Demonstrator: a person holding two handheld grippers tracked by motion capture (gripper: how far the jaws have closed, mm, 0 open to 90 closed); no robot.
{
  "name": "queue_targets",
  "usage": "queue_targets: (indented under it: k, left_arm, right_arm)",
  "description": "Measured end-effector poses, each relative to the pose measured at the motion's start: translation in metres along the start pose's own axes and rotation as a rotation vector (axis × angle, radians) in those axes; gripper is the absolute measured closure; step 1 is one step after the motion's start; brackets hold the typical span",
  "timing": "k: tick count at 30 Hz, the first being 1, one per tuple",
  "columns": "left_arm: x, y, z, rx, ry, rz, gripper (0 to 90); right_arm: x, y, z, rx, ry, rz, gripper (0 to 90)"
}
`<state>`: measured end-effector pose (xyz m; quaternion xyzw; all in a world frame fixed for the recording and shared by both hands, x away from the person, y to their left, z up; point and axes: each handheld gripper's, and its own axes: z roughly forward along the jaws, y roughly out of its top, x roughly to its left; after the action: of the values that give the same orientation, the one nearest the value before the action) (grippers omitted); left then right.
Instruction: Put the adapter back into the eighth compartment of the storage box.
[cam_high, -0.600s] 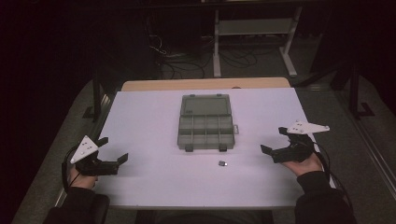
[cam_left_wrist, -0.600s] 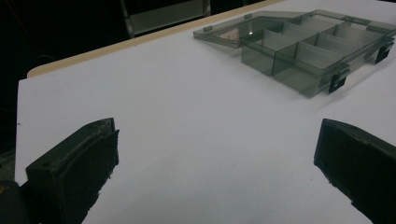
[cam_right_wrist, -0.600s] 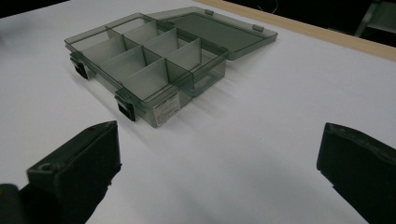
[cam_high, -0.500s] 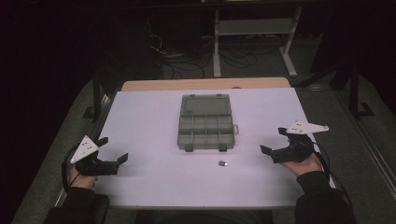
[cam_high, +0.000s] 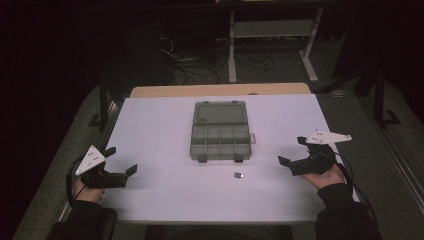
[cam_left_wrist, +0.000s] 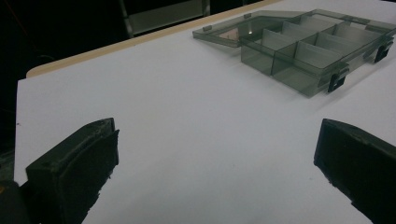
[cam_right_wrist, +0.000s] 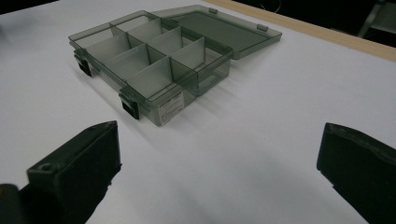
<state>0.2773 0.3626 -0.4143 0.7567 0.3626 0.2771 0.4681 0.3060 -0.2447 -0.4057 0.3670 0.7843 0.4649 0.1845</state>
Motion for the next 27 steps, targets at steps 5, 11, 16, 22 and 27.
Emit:
queue_targets:
  k: [5,11,16,22,27]
  left_arm:
    - [0.0,0.0,0.0,0.001,0.001,0.0,0.0]
    - [0.0,0.0,0.0,0.004,0.002,0.002,0.0]
    - [0.0,0.0,0.001,0.007,0.001,0.004,0.0]
    - [0.0,-0.001,0.001,0.007,0.001,0.002,0.0]
    - [0.0,-0.001,0.001,0.008,0.003,0.002,0.0]
  right_arm:
    - [0.0,0.001,-0.001,0.01,-0.003,-0.004,0.0]
    - [0.001,0.006,-0.003,0.008,0.004,-0.012,0.0]
    - [0.002,0.01,-0.002,0.014,0.011,-0.019,0.0]
    - [0.003,0.017,-0.003,0.037,0.023,-0.031,0.0]
    - [0.004,0.026,-0.002,0.056,0.037,-0.042,0.0]
